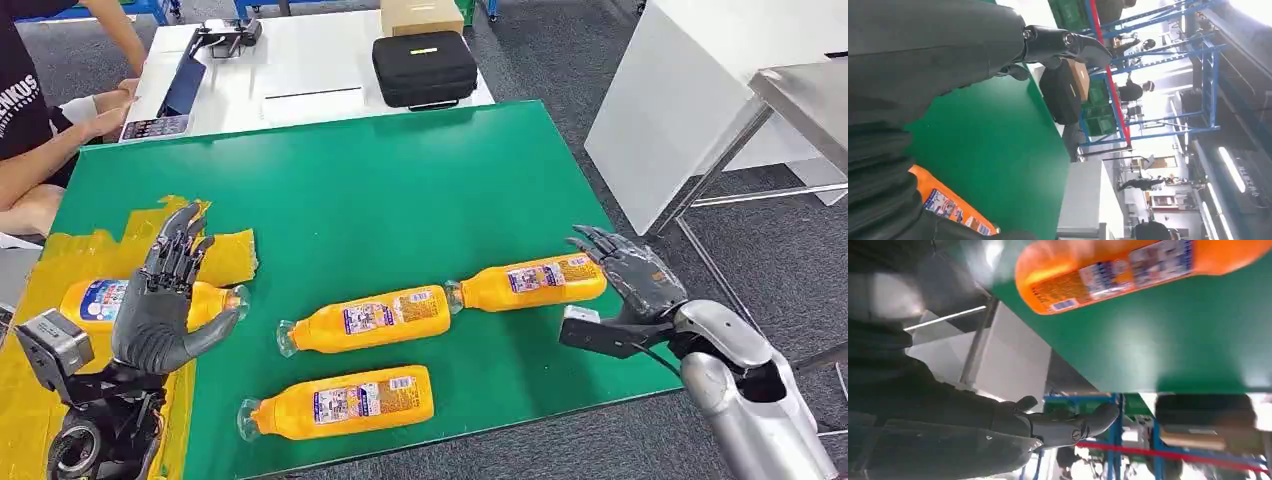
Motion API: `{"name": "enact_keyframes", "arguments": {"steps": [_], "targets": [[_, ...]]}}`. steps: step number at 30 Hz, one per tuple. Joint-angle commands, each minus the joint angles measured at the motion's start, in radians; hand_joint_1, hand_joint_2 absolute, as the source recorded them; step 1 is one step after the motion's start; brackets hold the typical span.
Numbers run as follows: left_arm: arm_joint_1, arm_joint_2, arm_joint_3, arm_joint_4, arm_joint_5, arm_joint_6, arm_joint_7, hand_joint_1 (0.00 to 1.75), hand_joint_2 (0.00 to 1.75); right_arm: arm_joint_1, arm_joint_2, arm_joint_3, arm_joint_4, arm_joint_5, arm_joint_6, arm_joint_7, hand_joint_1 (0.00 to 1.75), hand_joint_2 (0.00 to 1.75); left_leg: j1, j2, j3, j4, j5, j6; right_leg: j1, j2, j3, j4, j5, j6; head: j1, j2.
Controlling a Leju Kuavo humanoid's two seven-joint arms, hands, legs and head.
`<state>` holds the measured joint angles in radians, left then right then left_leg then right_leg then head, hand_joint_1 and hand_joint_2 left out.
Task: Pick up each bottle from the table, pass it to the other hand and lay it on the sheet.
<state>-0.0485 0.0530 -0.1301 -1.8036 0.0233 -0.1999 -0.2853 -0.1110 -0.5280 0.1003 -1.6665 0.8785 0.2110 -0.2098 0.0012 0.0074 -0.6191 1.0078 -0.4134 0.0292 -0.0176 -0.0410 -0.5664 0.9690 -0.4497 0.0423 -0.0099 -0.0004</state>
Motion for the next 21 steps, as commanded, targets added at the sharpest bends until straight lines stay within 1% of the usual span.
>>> {"name": "enact_keyframes", "arguments": {"steps": [1, 2, 3, 4, 5, 6, 7, 10, 11, 12, 13, 14, 15, 21], "targets": [[-0.044, 0.004, -0.044, 0.111, 0.024, 0.008, 0.007, 0.0, 1.75, -0.176, -0.052, 0.068, 0.317, -0.062, 0.076, -0.002, 0.0, 1.75, 0.0, -0.001, 0.005, -0.001, 0.0, -0.001, 0.0, 0.002, 0.006, -0.002, 0.0, -0.002, 0.001, 0.0], [-0.047, 0.004, -0.047, 0.113, 0.027, 0.008, 0.007, 0.0, 1.75, -0.185, -0.052, 0.074, 0.334, -0.063, 0.084, 0.001, 0.0, 1.75, 0.0, -0.001, 0.007, -0.002, -0.001, -0.001, 0.0, 0.002, 0.008, -0.003, -0.001, -0.002, 0.0, 0.0], [-0.052, 0.002, -0.05, 0.117, 0.034, 0.007, 0.008, 0.0, 1.75, -0.206, -0.054, 0.094, 0.374, -0.062, 0.103, 0.005, 0.0, 1.75, 0.0, 0.0, 0.005, -0.002, 0.0, -0.001, 0.0, 0.002, 0.006, -0.003, 0.0, -0.002, 0.0, 0.0], [-0.057, 0.0, -0.055, 0.12, 0.039, 0.005, 0.01, 0.0, 1.75, -0.231, -0.059, 0.116, 0.413, -0.059, 0.107, 0.007, 0.0, 1.75, 0.0, 0.0, 0.007, -0.002, -0.001, -0.001, 0.0, 0.003, 0.008, -0.003, -0.001, -0.002, 0.0, 0.0], [-0.063, -0.001, -0.058, 0.121, 0.042, 0.004, 0.013, 0.0, 1.75, -0.251, -0.069, 0.144, 0.443, -0.06, 0.116, 0.007, 0.0, 1.75, 0.0, 0.0, 0.005, -0.001, 0.0, -0.001, 0.0, 0.002, 0.006, -0.002, 0.0, -0.001, 0.0, 0.0], [-0.066, 0.001, -0.06, 0.122, 0.042, 0.005, 0.015, 0.0, 1.75, -0.272, -0.071, 0.165, 0.475, -0.058, 0.118, 0.008, 0.0, 1.75, 0.0, 0.001, 0.007, -0.002, -0.001, -0.001, 0.0, 0.004, 0.008, -0.003, 0.0, -0.001, 0.0, 0.0], [-0.064, 0.004, -0.06, 0.12, 0.045, 0.012, 0.019, 0.0, 1.75, -0.304, -0.069, 0.194, 0.518, -0.056, 0.12, 0.006, 0.0, 1.75, 0.001, 0.0, 0.004, -0.001, 0.0, 0.0, 0.0, 0.002, 0.005, -0.002, 0.001, -0.001, 0.0, 0.0], [-0.055, 0.013, -0.055, 0.128, 0.054, 0.023, 0.018, 0.0, 1.75, -0.406, -0.044, 0.282, 0.642, -0.059, 0.108, 0.001, 0.0, 1.75, 0.001, 0.003, 0.007, -0.001, -0.001, -0.001, 0.0, 0.006, 0.007, -0.003, 0.001, -0.001, 0.0, 0.0], [-0.053, 0.014, -0.054, 0.129, 0.054, 0.023, 0.017, 0.0, 1.75, -0.411, -0.038, 0.288, 0.647, -0.058, 0.107, 0.001, 0.0, 1.75, 0.0, 0.004, 0.008, -0.002, -0.001, -0.001, 0.0, 0.007, 0.008, -0.003, 0.0, -0.002, 0.0, 0.0], [-0.053, 0.015, -0.053, 0.131, 0.054, 0.024, 0.016, 0.0, 1.75, -0.419, -0.034, 0.295, 0.656, -0.059, 0.104, 0.001, 0.0, 1.75, 0.0, 0.004, 0.007, -0.002, -0.001, -0.001, 0.0, 0.007, 0.007, -0.002, 0.001, -0.001, 0.0, 0.0], [-0.053, 0.015, -0.053, 0.131, 0.054, 0.024, 0.016, 0.0, 1.75, -0.419, -0.034, 0.295, 0.656, -0.059, 0.104, 0.001, 0.0, 1.75, 0.001, 0.002, 0.004, -0.001, 0.0, -0.001, 0.001, 0.005, 0.005, -0.002, 0.001, -0.001, 0.0, 0.0], [-0.052, 0.012, -0.051, 0.131, 0.057, 0.026, 0.014, 0.0, 1.75, -0.431, -0.027, 0.304, 0.676, -0.07, 0.101, -0.004, 0.0, 1.75, 0.001, 0.002, 0.007, -0.001, -0.001, -0.001, 0.001, 0.006, 0.007, -0.002, 0.001, -0.001, 0.0, 0.0], [-0.05, 0.011, -0.051, 0.132, 0.058, 0.025, 0.013, 0.0, 1.75, -0.449, -0.014, 0.328, 0.701, -0.078, 0.1, -0.006, 0.0, 1.75, 0.0, 0.001, 0.005, -0.001, 0.0, -0.001, 0.0, 0.004, 0.005, -0.002, 0.001, -0.001, 0.0, 0.0], [-0.05, 0.011, -0.051, 0.132, 0.058, 0.025, 0.013, 0.0, 1.75, -0.449, -0.014, 0.328, 0.701, -0.078, 0.1, -0.006, 0.0, 1.75, 0.0, 0.001, 0.006, -0.002, 0.0, -0.001, 0.0, 0.004, 0.006, -0.002, 0.0, -0.001, 0.0, 0.0]]}}
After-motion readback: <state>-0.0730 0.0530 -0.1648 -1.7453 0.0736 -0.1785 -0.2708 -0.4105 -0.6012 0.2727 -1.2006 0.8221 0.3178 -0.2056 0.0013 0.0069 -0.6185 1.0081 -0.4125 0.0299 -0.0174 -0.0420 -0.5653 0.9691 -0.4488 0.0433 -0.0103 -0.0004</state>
